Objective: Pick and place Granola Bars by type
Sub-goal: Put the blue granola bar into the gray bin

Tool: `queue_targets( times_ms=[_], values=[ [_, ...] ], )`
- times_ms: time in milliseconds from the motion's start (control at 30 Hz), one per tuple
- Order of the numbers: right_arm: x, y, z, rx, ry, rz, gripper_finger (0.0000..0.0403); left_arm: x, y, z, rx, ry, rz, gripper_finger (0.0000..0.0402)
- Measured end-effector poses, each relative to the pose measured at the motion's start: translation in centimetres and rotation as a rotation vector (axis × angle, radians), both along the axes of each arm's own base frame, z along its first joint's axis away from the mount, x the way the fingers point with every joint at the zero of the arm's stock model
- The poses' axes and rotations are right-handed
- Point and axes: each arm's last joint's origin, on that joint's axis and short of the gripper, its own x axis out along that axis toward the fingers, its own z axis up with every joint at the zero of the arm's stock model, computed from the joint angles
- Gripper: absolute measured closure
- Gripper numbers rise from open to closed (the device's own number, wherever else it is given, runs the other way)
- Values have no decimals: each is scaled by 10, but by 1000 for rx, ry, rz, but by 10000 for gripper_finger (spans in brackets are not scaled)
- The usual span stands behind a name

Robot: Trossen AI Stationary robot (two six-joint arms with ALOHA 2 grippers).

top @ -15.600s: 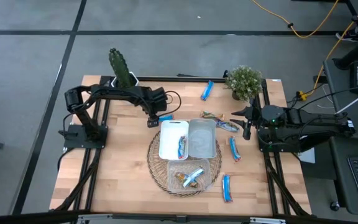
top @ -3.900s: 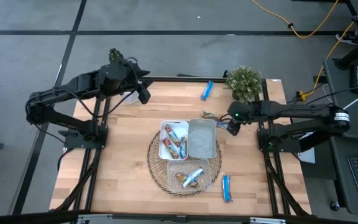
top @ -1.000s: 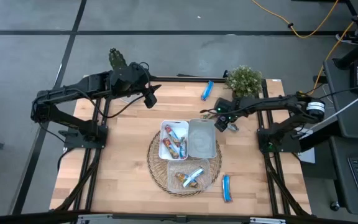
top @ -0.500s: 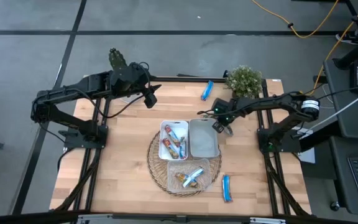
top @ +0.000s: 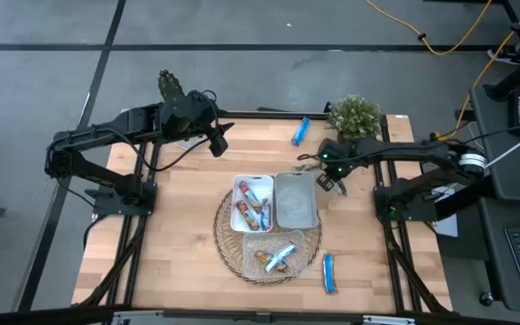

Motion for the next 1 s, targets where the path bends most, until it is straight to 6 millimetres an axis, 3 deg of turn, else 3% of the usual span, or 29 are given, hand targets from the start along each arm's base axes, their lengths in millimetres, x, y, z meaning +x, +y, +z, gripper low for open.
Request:
queue_targets(
  times_ms=[267,467,700,867,1000],
  values=[
    [-15,10,67,-76,-310,-57,374,0,0,0,7,5,-3,229],
    [-19,25,145,-198,-655,87,374,0,0,0,7,6,-4,229],
    [-40,49,244,-350,-965,360,372,0,0,0,4,5,-10,229],
    [-39,53,273,-405,-1010,424,370,0,0,0,9,10,-16,229],
    [-18,50,279,-435,-995,461,371,0,0,0,16,15,-21,229]
  ],
)
